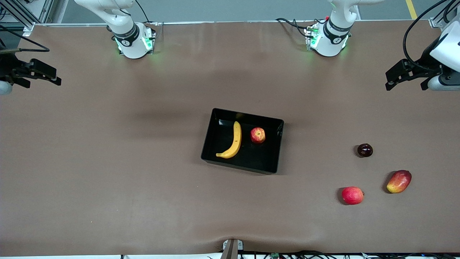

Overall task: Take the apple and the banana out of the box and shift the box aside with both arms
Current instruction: 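Move the left gripper over the apple in the black tray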

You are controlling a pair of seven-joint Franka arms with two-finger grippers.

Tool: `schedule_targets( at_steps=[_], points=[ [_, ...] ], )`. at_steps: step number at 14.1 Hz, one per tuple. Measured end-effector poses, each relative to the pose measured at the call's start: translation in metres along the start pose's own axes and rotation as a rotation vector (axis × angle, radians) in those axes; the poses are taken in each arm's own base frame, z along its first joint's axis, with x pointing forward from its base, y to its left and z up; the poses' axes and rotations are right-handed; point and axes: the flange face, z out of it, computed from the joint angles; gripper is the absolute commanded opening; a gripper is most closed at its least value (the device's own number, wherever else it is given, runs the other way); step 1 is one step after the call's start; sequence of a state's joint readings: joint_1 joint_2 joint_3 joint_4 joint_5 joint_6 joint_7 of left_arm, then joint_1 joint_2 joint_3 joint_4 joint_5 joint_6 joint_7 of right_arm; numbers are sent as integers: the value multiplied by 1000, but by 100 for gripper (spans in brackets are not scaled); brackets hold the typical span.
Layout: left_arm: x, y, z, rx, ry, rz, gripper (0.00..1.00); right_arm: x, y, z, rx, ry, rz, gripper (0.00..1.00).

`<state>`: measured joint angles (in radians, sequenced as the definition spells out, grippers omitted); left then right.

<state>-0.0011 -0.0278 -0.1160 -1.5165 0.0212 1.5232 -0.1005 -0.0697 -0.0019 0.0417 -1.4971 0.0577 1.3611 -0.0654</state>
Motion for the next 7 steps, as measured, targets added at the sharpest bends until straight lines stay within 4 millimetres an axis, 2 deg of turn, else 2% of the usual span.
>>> schedule_targets(
  at_steps=[5, 7],
  points=[
    [0, 3, 0, 0, 0, 5, 100, 0, 0, 0, 0, -1, 0, 100],
    [0, 10, 4, 0, -10, 18, 100, -1, 0, -1, 0, -1, 0, 100]
  ],
)
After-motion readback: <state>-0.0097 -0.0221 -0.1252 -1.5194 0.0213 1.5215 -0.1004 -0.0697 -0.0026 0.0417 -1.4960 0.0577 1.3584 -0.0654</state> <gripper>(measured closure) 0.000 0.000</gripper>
